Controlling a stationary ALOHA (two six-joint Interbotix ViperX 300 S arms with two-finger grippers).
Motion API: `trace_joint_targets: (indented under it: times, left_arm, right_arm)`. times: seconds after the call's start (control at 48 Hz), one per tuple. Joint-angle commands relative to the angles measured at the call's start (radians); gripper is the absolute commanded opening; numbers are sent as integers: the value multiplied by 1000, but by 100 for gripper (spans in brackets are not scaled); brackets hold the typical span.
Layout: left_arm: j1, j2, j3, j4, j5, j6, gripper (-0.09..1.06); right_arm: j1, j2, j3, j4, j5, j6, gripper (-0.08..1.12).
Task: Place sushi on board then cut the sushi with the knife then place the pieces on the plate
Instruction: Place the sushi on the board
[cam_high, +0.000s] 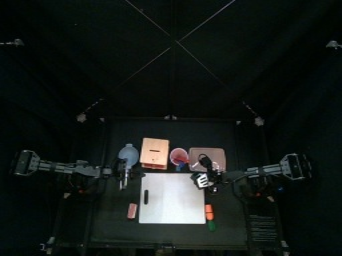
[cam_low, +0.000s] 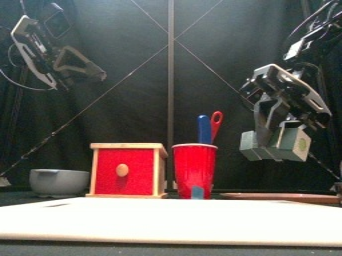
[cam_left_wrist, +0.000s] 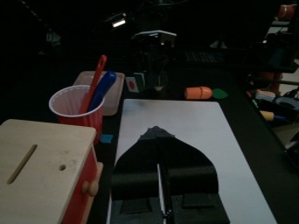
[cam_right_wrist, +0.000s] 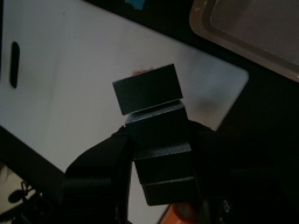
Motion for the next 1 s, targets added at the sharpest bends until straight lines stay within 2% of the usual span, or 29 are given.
trace_joint_targets:
  times: [0.021,0.271,0.458,0.646,1.0]
  left_arm:
    - [5,2,-11,-9,-3,-2,-3]
    - [8,0,2,-43,-2,2,-3]
    - [11,-6,9,-43,-2,2,-3]
    - [11,-9,14,-43,-2,0,-3]
    - [14,-12,15,-40,-2,5,-3]
  right_arm:
    - [46,35,-74,-54,11,129,56]
    - [123,202,-222,-81,94,308,56]
    - [144,327,-379,-64,179,368,56]
    - [146,446,-535,2,288,400,56]
    - [155,526,-627,78,495,451,56]
